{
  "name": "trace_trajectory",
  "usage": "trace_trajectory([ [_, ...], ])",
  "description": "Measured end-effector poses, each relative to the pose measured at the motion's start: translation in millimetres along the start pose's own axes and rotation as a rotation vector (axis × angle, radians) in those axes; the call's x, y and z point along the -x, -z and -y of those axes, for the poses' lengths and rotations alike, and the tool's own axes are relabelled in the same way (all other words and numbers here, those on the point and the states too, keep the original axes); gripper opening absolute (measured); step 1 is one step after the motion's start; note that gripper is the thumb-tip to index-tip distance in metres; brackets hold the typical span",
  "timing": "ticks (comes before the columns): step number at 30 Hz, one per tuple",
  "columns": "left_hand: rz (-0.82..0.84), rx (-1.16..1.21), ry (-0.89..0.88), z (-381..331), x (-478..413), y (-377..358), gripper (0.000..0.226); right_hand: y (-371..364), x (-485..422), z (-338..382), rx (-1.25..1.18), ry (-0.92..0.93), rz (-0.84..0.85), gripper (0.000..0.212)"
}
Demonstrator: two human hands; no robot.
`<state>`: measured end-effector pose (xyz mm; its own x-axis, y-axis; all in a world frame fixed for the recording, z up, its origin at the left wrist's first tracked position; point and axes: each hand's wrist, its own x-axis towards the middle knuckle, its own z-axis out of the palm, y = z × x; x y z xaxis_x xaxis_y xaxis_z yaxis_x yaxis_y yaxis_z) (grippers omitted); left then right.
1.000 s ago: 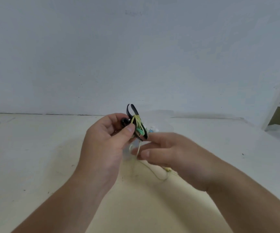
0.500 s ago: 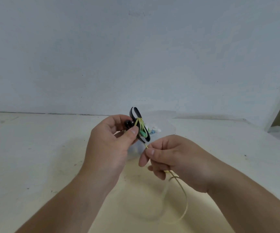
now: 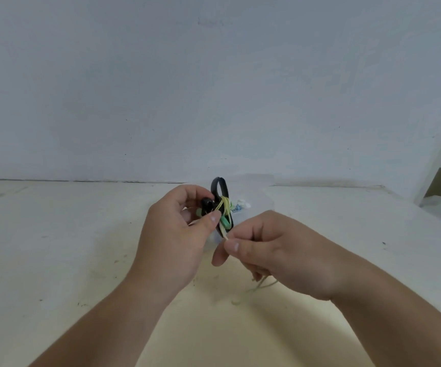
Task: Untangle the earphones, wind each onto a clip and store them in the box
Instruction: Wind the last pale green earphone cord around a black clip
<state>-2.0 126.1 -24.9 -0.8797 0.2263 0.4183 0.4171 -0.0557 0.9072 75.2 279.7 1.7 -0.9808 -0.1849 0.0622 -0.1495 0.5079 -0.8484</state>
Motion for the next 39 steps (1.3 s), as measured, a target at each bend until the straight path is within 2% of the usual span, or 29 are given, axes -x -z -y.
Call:
trace_trajectory([
  [5, 0.196, -0.074, 0.02, 4, 0, 1, 0.03, 17, 3, 3, -0.145, 0.07, -0.336, 0.022],
  [9, 0.325, -0.058, 0.034, 6, 0, 1, 0.02, 31, 6, 2, 0.074, 0.037, -0.578, 0.023],
  [13, 0.427, 0.045, 0.064, 5, 3, 0, 0.019, 33, 3, -2, 0.116, 0.024, -0.64, 0.02],
  [16, 0.469, 0.14, 0.063, 0, 6, 0, 0.019, 31, -1, -9, 0.103, -0.016, -0.612, 0.021],
  [18, 0.438, 0.24, 0.051, -4, 6, -1, 0.019, 29, -3, -14, 0.143, -0.062, -0.538, 0.025],
  [21, 0.327, 0.39, 0.068, -6, 5, -1, 0.019, 22, -6, -17, 0.202, -0.112, -0.294, 0.037],
  [24, 0.231, 0.504, 0.153, -4, 1, 0, 0.018, 5, -6, -14, 0.169, -0.071, -0.049, 0.029],
  [26, 0.195, 0.512, 0.203, -3, -1, 2, 0.022, -3, -5, -12, 0.135, -0.037, 0.052, 0.028],
  [31, 0.141, 0.486, 0.259, -5, -6, 9, 0.026, 7, -1, -7, 0.182, -0.013, 0.038, 0.028],
  [34, 0.131, 0.434, 0.259, -4, -7, 10, 0.019, 13, 2, -5, 0.161, -0.002, 0.027, 0.031],
  [39, 0.083, 0.135, 0.119, -1, -1, 1, 0.02, 8, 4, -2, 0.13, 0.029, 0.086, 0.031],
])
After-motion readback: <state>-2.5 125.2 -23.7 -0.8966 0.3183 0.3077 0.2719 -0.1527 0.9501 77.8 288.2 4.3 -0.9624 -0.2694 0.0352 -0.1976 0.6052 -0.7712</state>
